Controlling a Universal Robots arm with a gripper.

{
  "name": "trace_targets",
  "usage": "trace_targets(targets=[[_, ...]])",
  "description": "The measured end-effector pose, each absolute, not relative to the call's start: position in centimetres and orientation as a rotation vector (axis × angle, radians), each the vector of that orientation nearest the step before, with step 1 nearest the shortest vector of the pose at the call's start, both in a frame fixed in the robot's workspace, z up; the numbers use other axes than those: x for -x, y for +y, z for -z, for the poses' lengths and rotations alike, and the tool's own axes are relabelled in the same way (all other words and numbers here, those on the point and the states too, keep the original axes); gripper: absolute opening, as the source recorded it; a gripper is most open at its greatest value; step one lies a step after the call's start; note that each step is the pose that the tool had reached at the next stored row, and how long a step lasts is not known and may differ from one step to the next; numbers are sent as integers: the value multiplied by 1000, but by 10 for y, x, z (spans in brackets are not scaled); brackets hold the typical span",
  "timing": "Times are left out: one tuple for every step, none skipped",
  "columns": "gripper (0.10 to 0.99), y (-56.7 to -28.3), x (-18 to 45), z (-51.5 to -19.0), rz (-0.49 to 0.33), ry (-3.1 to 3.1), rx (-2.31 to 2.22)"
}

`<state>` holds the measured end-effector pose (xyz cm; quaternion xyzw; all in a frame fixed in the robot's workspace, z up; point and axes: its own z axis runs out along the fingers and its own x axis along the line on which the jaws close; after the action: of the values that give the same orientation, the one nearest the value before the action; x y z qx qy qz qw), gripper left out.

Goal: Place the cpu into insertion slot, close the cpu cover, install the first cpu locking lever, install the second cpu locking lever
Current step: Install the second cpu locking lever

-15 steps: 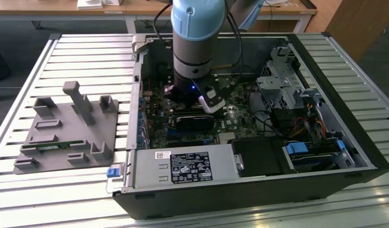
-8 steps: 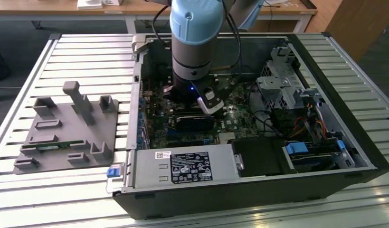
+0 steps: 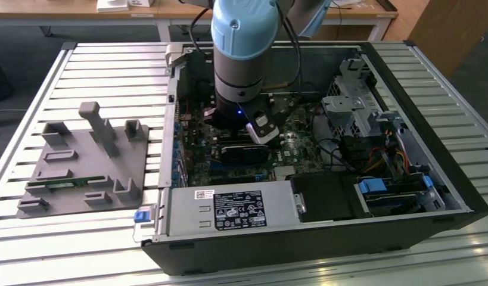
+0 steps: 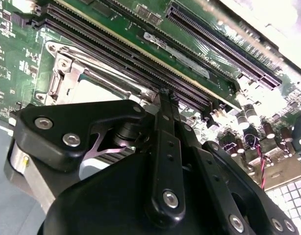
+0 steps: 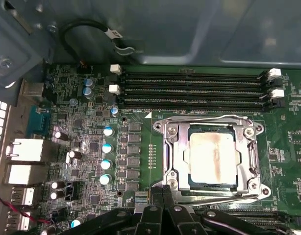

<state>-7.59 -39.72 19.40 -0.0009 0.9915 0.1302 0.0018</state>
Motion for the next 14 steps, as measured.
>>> trace_targets(targets=[[106,-397,76,-195,-409,3111,3],[106,-397,76,-196,-409,3111,3],[106,-397,76,-198,-409,3111,3],[106,-397,76,-200,-409,3111,3],[106,-397,76,-201,-409,3111,3],[106,-397,76,-202,-409,3111,3],[106,-398,76,-202,-409,3111,3],[106,-399,76,-202,-409,3111,3],[106,-400,76,-202,-409,3111,3],[106,-401,76,-202,-409,3111,3],[106,-403,76,-202,-410,3111,3],[106,-404,76,-202,-410,3111,3],[106,-405,76,-202,-411,3111,3],[106,-406,76,-202,-411,3111,3]])
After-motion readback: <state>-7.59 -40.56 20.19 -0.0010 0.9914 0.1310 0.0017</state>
